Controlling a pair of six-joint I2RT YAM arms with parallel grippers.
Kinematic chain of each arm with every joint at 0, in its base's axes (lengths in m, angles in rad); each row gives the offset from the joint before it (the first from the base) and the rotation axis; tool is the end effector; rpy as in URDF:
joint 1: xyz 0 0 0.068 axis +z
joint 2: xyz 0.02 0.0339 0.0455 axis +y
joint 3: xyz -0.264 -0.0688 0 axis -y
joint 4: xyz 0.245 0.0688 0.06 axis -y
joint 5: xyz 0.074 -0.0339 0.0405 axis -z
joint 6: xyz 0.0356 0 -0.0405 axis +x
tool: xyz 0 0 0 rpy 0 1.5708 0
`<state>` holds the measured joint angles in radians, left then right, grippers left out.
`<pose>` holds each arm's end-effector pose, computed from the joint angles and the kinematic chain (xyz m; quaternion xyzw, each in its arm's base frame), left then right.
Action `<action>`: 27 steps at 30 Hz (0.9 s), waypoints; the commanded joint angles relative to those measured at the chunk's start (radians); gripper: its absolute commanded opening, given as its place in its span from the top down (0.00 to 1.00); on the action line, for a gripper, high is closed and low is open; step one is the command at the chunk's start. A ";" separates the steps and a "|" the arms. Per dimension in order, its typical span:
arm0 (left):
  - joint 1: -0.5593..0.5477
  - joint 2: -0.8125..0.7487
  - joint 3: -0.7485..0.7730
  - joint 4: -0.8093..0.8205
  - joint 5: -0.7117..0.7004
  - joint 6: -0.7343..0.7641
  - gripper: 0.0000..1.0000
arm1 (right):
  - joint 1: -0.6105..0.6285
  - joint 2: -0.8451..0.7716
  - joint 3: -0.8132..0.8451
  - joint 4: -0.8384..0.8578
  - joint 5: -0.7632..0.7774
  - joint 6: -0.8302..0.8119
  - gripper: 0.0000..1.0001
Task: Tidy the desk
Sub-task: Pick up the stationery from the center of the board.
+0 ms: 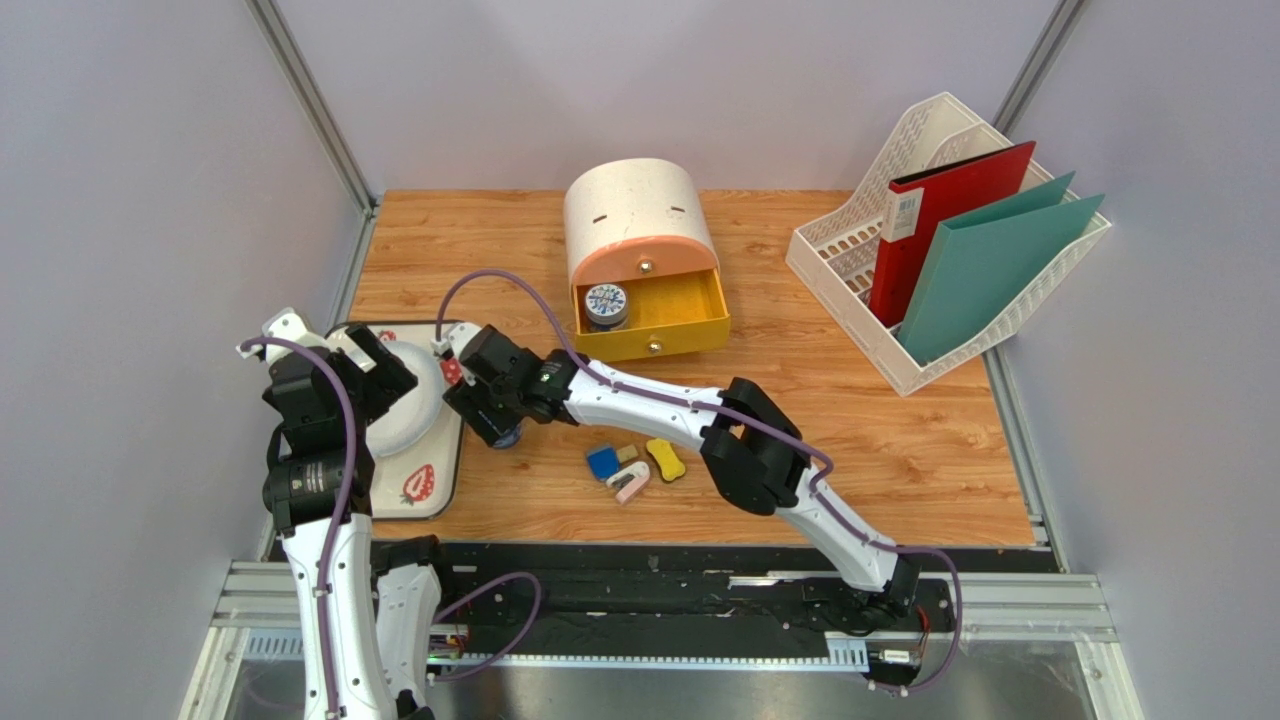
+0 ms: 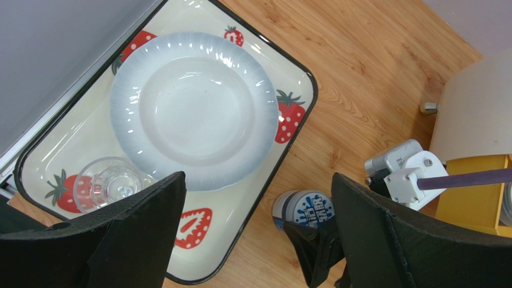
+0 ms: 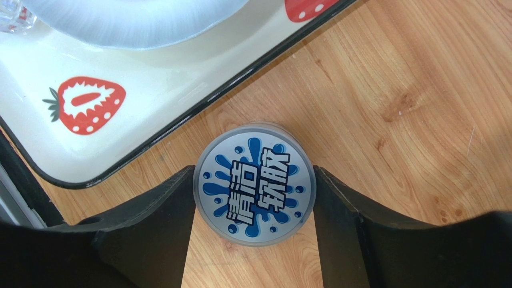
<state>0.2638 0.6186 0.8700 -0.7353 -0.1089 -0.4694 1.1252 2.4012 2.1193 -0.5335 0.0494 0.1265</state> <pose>0.1188 0.0361 0.3348 -0.3326 0.7878 -0.0066 0.5184 0.2352 0.4883 0.2013 -0.4370 0.8201 0.1974 0.3122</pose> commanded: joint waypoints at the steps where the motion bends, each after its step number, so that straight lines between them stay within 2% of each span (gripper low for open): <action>1: 0.009 -0.005 0.012 0.033 0.012 0.002 0.01 | -0.001 -0.109 -0.051 -0.002 0.001 0.005 0.73; 4: 0.011 -0.005 0.012 0.036 0.012 0.003 0.01 | 0.002 -0.189 -0.113 0.021 -0.020 0.010 0.81; 10: 0.011 -0.003 0.011 0.039 0.017 0.003 0.01 | 0.002 -0.327 -0.188 0.014 -0.010 -0.007 0.86; 16: 0.009 0.000 0.009 0.043 0.026 0.006 0.01 | 0.002 -0.450 -0.262 0.024 0.000 -0.013 0.87; 27: 0.009 0.007 0.001 0.059 0.057 0.011 0.01 | -0.027 -0.645 -0.341 0.049 0.142 -0.034 0.90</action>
<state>0.2642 0.6212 0.8700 -0.7136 -0.0803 -0.4667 1.1213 1.8576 1.7958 -0.5598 0.1150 0.1112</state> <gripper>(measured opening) 0.990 0.666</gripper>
